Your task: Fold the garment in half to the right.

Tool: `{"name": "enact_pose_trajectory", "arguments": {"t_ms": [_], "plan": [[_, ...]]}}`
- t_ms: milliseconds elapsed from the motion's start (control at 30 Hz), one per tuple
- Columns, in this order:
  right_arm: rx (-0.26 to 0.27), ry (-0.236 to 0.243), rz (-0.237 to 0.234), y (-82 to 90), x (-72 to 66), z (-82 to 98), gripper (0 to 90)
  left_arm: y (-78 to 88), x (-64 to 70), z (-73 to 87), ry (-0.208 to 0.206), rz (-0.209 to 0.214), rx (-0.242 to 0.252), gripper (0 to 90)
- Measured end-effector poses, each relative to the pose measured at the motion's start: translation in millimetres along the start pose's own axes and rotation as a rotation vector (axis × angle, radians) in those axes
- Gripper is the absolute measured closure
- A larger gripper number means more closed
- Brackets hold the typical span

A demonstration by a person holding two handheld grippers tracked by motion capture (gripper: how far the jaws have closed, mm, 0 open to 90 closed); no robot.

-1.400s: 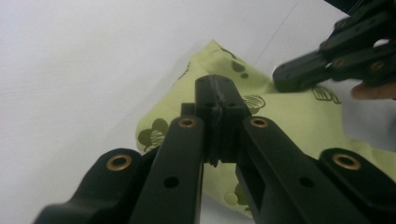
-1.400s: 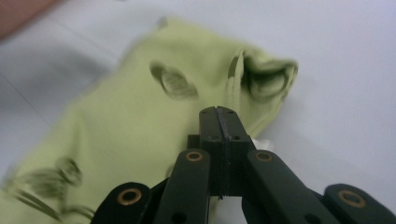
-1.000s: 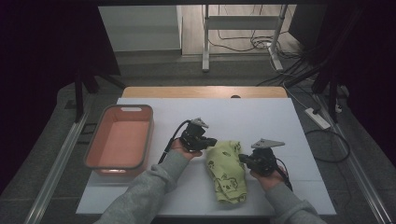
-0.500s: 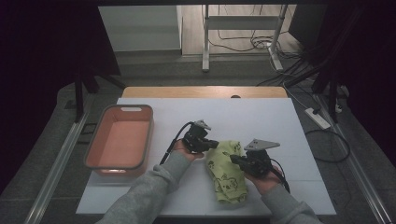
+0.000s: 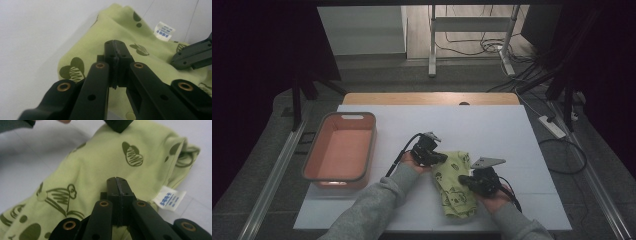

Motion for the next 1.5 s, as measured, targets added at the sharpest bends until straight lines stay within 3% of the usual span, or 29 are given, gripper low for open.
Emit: {"name": "enact_pose_trajectory", "arguments": {"t_ms": [400, 500, 633, 733, 867, 1000, 1200, 1500], "plan": [[-0.021, 0.017, 0.012, -7.5, 0.2, 9.9, 90.0, -9.4, -2.3, 6.3, 0.012, 0.009, -0.023, 89.6], [0.029, 0.031, -0.009, 2.2, -3.5, 0.9, 90.0, -9.1, -2.0, 6.2, 0.012, 0.005, -0.023, 89.6], [0.065, 0.080, -0.081, 15.3, -23.3, -11.4, 90.0, -9.6, -1.5, 5.7, 0.012, 0.001, -0.024, 89.6], [0.035, 0.116, -0.111, 11.1, -33.6, -8.5, 90.0, -9.6, -1.6, 5.8, 0.012, 0.001, -0.025, 89.7], [-0.040, 0.120, -0.143, 0.6, -35.4, 5.4, 90.0, -9.6, -1.6, 6.2, 0.011, 0.001, -0.027, 89.6], [-0.085, 0.136, -0.142, -5.7, -36.2, 21.7, 90.0, -9.7, -1.4, 6.9, 0.007, 0.007, -0.029, 89.7], [-0.066, 0.156, -0.109, -6.1, -39.3, 27.9, 90.0, -10.0, -1.0, 7.5, 0.007, 0.010, -0.030, 89.7], [-0.054, 0.160, -0.108, -5.9, -39.8, 31.3, 90.0, -11.0, -1.1, 8.2, 0.004, 0.009, -0.029, 89.7]]}}
Point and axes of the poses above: each handheld gripper's, and its own axes: y roughly backward along the jaws, z roughly out of its underside, x roughly to its right, the point moved 7 cm from there along -y, roughly forward along the jaws, and after that the axes turned 13 degrees about -y, right-handed, at the moved point
